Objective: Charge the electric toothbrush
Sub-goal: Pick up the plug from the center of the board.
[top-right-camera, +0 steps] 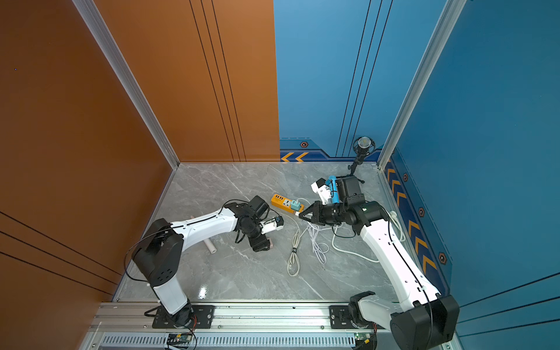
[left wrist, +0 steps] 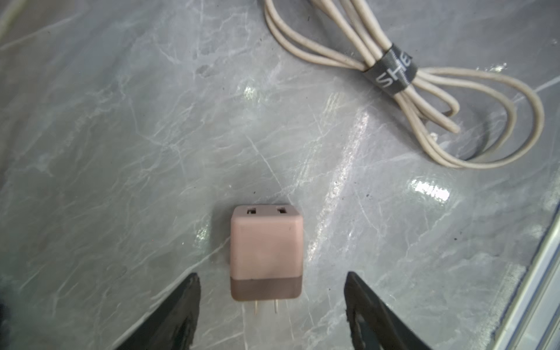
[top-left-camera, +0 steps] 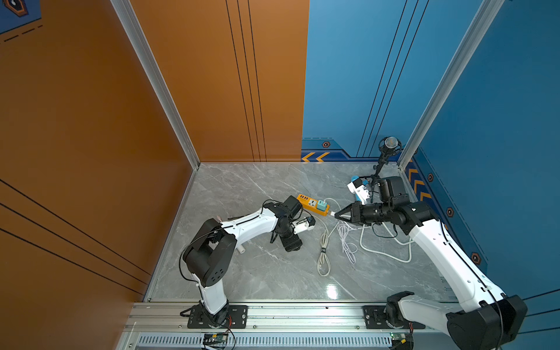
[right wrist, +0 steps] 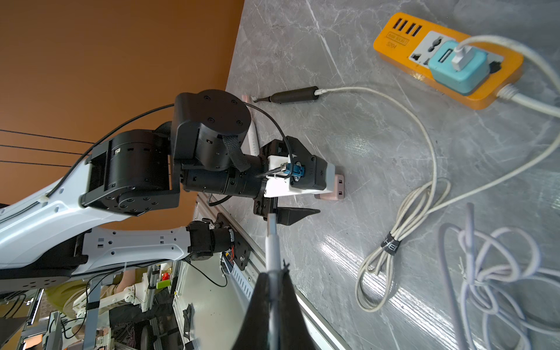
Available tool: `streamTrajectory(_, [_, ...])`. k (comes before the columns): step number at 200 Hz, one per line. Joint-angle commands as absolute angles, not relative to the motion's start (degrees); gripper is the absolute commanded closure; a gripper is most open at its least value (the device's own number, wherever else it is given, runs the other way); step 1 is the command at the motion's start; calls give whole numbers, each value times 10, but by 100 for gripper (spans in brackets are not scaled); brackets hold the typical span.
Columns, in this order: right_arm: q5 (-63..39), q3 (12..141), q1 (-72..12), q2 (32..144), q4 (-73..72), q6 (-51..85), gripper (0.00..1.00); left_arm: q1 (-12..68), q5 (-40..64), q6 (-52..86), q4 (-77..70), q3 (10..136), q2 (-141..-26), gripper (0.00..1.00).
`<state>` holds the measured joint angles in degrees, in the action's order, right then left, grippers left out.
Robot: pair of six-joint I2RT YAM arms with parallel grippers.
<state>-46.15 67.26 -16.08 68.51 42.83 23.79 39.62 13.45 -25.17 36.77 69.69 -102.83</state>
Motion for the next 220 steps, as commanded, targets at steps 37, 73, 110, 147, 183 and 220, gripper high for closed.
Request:
streamTrajectory(37, [-457, 665, -160, 671, 420, 229, 99, 390, 178, -236, 366, 713, -1077, 37])
streamTrajectory(73, [-457, 666, -157, 678, 420, 234, 99, 392, 148, -252, 366, 710, -1070, 55])
streamTrajectory(110, [-457, 672, -150, 682, 420, 240, 99, 396, 62, -284, 332, 688, -1036, 65])
streamTrajectory(147, [-484, 678, -133, 686, 410, 269, 99, 401, 23, -358, 255, 655, -932, 67])
streamTrajectory(183, [-547, 712, -120, 716, 404, 315, 100, 399, 13, -533, 115, 569, -770, 73])
streamTrajectory(220, [-598, 767, -157, 756, 377, 384, 99, 396, 5, -706, -50, 502, -673, 72])
